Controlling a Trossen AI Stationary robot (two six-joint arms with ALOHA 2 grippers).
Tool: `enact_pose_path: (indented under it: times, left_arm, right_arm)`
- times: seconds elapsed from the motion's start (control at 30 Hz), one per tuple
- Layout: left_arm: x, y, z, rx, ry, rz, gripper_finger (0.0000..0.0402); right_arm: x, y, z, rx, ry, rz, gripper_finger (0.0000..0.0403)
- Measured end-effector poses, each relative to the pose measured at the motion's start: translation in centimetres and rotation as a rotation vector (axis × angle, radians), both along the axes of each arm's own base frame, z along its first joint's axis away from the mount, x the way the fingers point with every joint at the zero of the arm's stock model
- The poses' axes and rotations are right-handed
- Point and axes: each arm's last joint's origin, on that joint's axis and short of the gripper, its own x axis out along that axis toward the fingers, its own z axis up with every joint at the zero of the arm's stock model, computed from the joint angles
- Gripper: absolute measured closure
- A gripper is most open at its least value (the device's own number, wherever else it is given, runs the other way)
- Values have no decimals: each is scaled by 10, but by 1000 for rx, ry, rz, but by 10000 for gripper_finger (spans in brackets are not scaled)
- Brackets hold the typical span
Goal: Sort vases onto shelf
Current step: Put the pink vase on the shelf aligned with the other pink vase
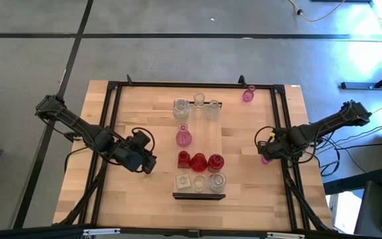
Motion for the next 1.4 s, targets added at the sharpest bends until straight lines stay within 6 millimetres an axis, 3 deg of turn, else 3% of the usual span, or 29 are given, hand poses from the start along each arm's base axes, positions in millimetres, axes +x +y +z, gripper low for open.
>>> enact_pose_path:
  times: [0.57, 0.8, 0.93, 1.2, 1.4]
  left_arm:
    - [0, -2, 0, -2, -7, -12, 270]
    - [-2, -6, 0, 14, -12, -25, 270]
    - [-2, -6, 0, 21, -12, -35, 270]
    - [-6, -13, 0, 22, -12, -68, 270]
    - [-7, -17, 1, 5, -19, -69, 270]
  right_arm:
    - [17, 9, -18, -36, 148, -117, 307]
    - [20, 10, -21, -41, 169, -107, 389]
    - [20, 10, -21, -46, 165, -112, 385]
    - [43, 16, -10, -55, -94, -55, 397]
    - [45, 17, 2, -55, -90, 28, 400]
